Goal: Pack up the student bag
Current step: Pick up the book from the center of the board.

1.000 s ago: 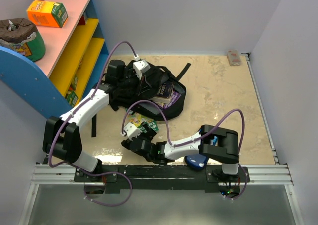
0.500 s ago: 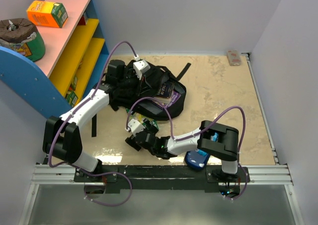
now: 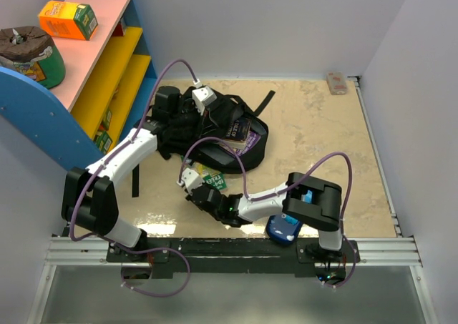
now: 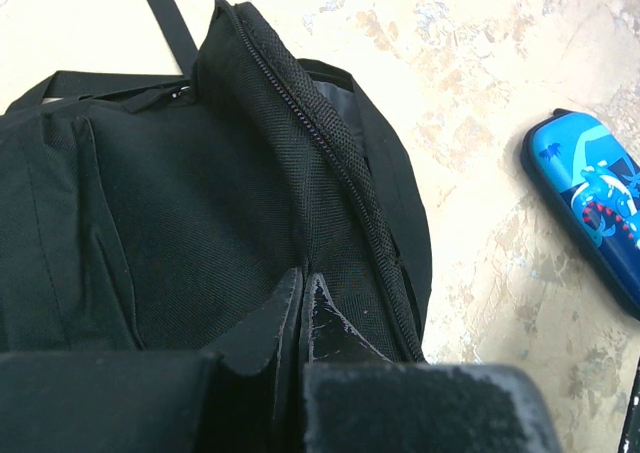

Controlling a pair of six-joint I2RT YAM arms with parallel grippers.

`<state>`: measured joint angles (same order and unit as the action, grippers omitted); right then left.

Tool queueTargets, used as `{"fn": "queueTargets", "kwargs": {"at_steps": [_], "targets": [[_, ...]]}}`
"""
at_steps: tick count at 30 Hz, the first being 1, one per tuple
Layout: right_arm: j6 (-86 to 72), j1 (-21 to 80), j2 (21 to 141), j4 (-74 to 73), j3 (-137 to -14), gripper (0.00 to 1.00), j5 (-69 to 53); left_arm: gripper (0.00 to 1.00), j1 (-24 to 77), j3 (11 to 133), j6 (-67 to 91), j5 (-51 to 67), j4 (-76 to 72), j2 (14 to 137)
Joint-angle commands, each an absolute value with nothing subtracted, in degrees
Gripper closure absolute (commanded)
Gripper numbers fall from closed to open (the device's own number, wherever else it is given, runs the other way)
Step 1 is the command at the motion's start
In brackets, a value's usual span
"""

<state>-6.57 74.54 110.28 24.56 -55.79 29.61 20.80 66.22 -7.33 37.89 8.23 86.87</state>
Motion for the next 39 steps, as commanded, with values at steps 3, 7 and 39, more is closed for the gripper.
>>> {"fn": "queueTargets", "kwargs": {"at_steps": [3, 7, 39], "targets": [[-7.83, 74.00, 104.97, 17.93, -51.86, 1.00, 29.96, 1.00, 21.27, 69.00, -8.70, 40.17, 7.29, 84.99], [-6.16, 77.07, 94.70, 16.09, -51.07, 1.00, 34.18, 1.00, 21.27, 68.91, -9.05, 39.90, 7.56, 84.90], [10.11, 74.72, 52.74, 5.09, -53.71, 1.00, 51.35, 1.00, 21.36, 69.26, -8.97, 37.35, 7.38, 85.87]]}}
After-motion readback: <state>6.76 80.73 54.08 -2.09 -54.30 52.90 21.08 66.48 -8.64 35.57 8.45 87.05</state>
